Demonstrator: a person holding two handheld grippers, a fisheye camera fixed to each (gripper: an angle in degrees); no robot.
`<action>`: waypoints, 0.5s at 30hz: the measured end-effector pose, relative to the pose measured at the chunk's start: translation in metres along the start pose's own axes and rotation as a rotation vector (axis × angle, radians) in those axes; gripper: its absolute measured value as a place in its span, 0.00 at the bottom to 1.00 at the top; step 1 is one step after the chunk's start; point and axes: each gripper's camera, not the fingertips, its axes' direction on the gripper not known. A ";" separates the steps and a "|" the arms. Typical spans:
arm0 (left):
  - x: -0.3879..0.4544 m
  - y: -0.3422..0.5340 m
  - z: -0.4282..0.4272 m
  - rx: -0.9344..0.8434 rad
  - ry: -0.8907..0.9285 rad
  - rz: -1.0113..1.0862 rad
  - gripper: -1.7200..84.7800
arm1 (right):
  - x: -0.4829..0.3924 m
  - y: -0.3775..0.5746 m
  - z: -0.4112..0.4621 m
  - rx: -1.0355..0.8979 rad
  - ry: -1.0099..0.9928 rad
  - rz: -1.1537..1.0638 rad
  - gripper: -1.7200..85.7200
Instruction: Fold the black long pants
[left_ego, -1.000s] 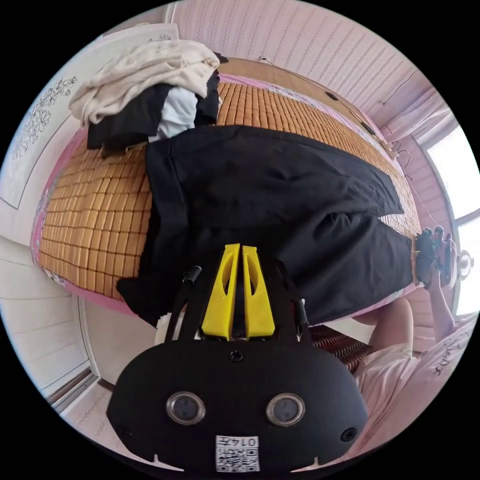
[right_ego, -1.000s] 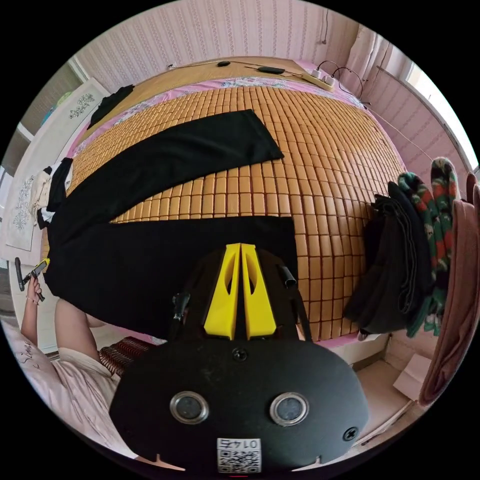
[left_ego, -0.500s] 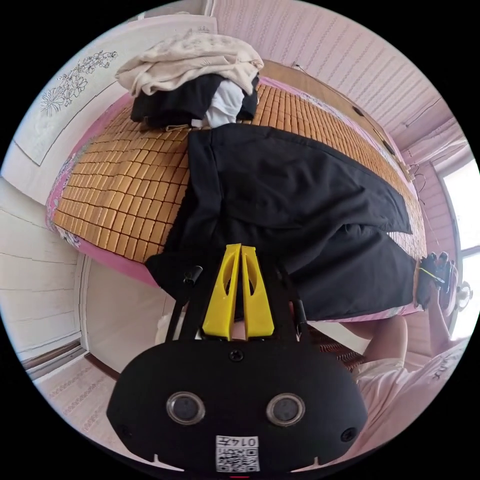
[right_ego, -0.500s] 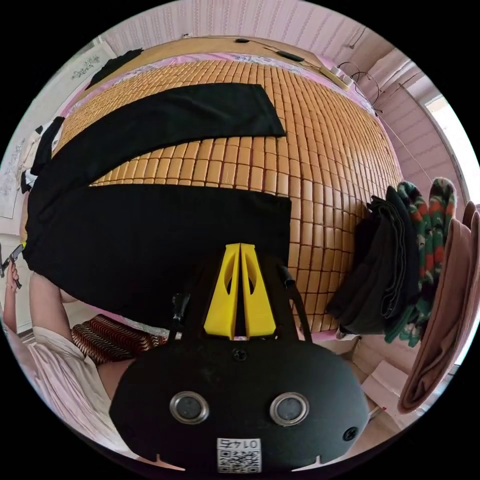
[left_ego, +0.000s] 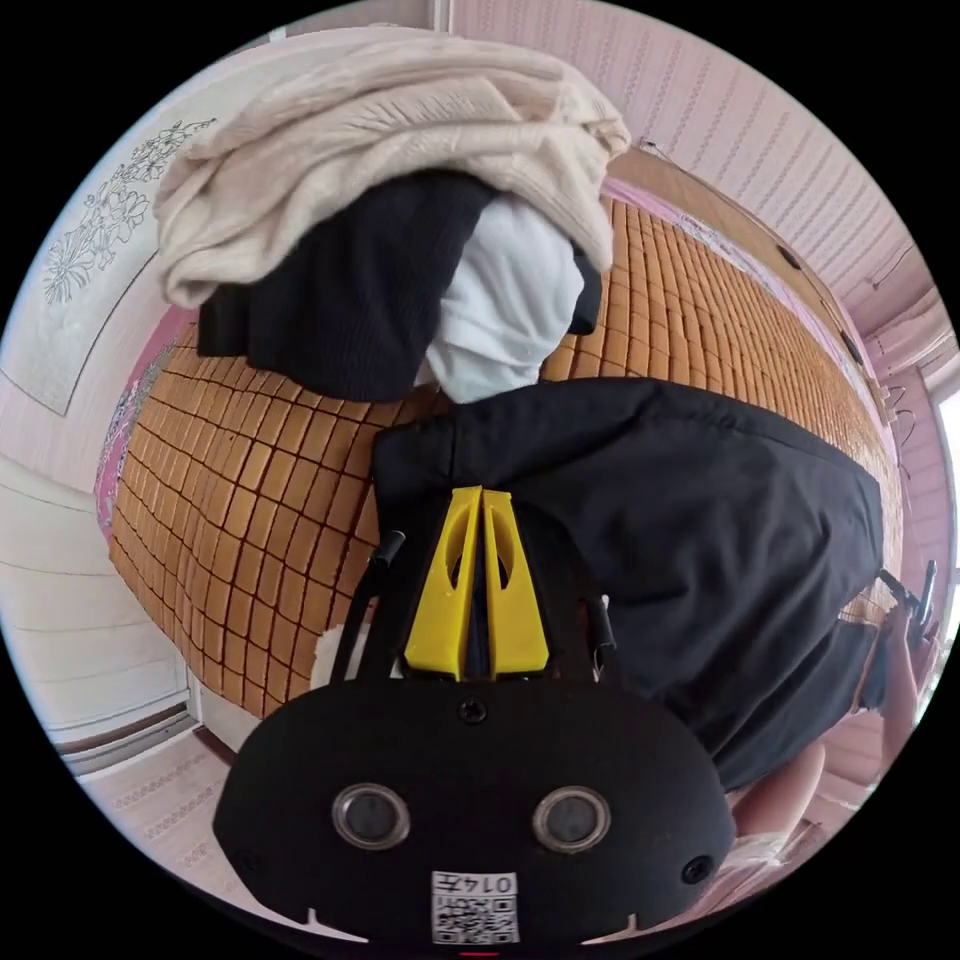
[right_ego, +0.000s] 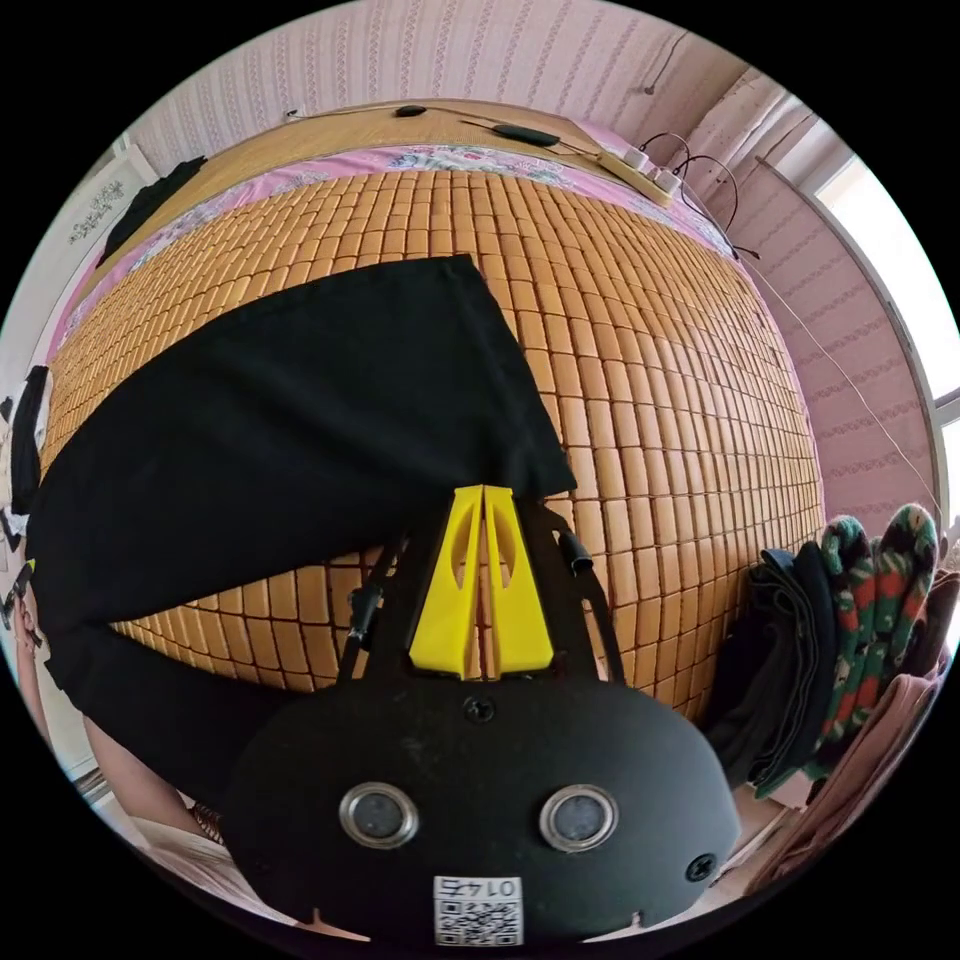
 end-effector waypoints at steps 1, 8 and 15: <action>0.004 -0.005 0.003 0.005 -0.024 0.011 0.01 | 0.002 0.005 -0.001 -0.007 0.016 -0.015 0.01; 0.008 -0.034 0.020 -0.009 -0.028 0.067 0.01 | 0.009 0.024 -0.010 -0.029 0.033 -0.063 0.01; 0.001 -0.022 0.007 0.035 0.030 0.079 0.01 | 0.005 0.030 -0.045 0.044 -0.008 -0.067 0.01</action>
